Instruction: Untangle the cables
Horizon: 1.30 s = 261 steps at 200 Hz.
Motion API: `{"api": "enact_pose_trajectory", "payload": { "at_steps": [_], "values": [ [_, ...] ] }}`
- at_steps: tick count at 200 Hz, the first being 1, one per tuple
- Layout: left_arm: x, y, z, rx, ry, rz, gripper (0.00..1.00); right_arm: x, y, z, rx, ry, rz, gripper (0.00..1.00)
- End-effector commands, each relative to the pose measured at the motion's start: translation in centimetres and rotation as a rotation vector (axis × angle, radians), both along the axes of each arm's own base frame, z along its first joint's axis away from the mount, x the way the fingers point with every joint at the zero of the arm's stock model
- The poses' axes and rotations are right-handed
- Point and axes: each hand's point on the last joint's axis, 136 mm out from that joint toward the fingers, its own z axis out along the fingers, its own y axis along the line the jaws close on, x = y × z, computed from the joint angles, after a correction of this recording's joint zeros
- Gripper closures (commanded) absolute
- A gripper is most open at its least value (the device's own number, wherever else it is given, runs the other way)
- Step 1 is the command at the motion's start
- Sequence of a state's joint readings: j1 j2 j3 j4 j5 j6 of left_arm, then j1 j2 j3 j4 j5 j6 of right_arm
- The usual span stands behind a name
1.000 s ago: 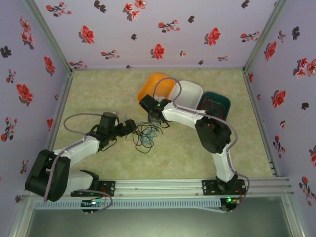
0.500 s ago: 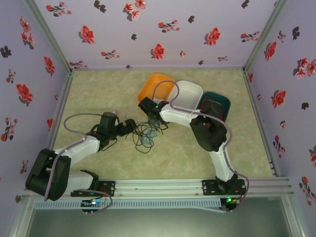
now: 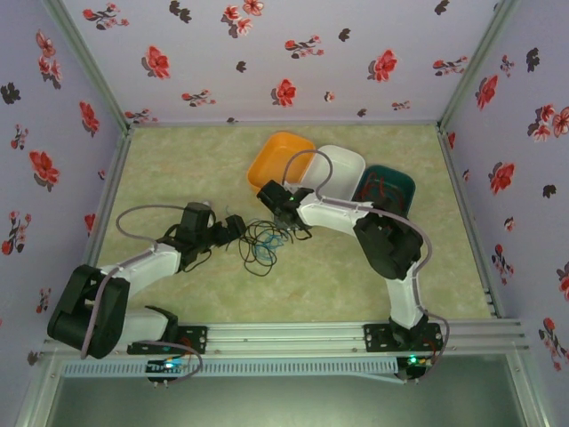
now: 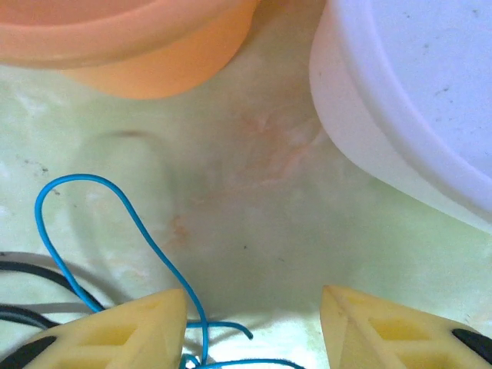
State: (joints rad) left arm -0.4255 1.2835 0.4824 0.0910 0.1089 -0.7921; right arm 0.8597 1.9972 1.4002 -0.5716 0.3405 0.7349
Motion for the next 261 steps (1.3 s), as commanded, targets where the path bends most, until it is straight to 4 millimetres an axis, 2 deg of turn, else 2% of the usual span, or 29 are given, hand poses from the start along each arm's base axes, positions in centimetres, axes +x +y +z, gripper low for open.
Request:
{"api": "enact_pose_trajectory", "payload": {
  "at_steps": [1, 27, 49, 69, 85, 111, 146, 203, 261],
  "values": [
    [0.5, -0.5, 0.6, -0.016, -0.011, 0.003, 0.0, -0.3, 0.1, 1.7, 0.028, -0.037, -0.012, 0.5],
    [0.5, -0.5, 0.4, -0.013, -0.007, 0.002, 0.0, -0.4, 0.2, 2.3, 0.04, -0.044, 0.0, 0.54],
    [0.5, -0.6, 0.1, -0.011, 0.001, 0.002, 0.0, -0.7, 1.0, 2.4, 0.077, -0.029, 0.039, 0.55],
    [0.7, -0.7, -0.1, -0.012, 0.008, 0.001, 0.0, -1.1, 1.8, 2.4, 0.085, -0.008, 0.118, 0.49],
    [0.8, -1.0, 0.2, -0.013, 0.002, -0.006, 0.0, -1.5, 1.6, 2.7, 0.052, -0.007, 0.194, 0.43],
    [1.0, -1.3, 0.5, -0.015, -0.01, -0.015, 0.0, -1.9, 0.1, 3.6, -0.032, -0.02, 0.281, 0.4],
    [0.9, -1.3, 0.5, -0.015, -0.008, -0.016, 0.0, -2.1, -0.9, 4.2, -0.052, -0.033, 0.342, 0.4],
    [0.8, -1.4, 0.5, -0.01, -0.008, -0.022, 0.0, -2.1, -0.9, 3.0, -0.103, 0.001, 0.462, 0.46],
    [1.2, -1.6, 0.3, -0.004, -0.001, -0.027, 0.0, -0.9, -1.2, 0.8, -0.13, 0.037, 0.461, 0.44]
  ]
}}
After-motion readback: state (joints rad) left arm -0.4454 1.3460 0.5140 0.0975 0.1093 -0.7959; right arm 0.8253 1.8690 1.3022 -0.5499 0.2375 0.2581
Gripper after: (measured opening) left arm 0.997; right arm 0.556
